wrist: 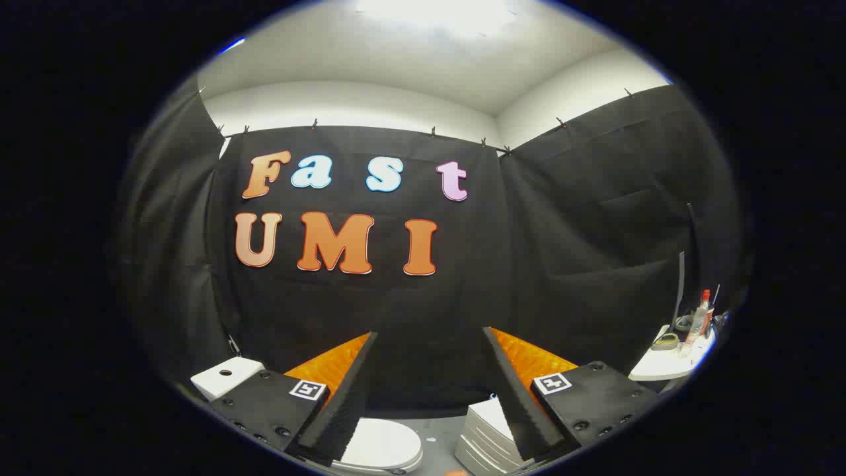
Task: Open the toilet lid.
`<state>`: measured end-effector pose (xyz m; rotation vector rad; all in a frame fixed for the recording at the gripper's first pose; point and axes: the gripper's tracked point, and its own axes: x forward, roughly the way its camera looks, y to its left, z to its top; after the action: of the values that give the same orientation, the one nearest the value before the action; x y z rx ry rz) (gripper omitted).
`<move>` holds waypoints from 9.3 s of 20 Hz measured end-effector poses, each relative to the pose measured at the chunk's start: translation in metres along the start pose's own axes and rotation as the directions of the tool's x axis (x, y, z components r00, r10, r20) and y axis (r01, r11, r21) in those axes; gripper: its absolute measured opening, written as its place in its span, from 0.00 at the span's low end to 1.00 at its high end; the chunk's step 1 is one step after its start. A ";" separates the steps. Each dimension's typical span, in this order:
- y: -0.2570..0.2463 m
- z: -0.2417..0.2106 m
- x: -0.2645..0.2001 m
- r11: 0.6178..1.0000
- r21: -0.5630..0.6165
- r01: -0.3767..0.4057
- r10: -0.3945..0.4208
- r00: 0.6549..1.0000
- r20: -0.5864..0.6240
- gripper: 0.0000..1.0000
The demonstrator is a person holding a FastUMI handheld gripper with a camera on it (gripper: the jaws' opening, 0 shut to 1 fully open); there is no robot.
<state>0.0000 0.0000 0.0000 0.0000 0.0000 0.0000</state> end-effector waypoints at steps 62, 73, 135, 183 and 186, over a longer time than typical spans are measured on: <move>0.046 -0.588 0.027 0.787 0.603 0.130 0.424 0.596 -0.682 0.98; 0.057 -0.663 -0.006 0.584 0.741 0.333 0.535 0.528 -0.659 0.94; 0.171 -0.451 0.039 0.724 0.689 -0.012 0.507 0.686 -0.521 0.08; 0.422 -0.360 -0.002 0.923 0.175 -0.342 0.384 0.792 -0.475 0.08; 0.434 -0.362 -0.008 0.919 0.164 -0.357 0.391 0.788 -0.476 0.08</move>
<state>-0.0077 0.4340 -0.3621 0.0668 0.5268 0.4035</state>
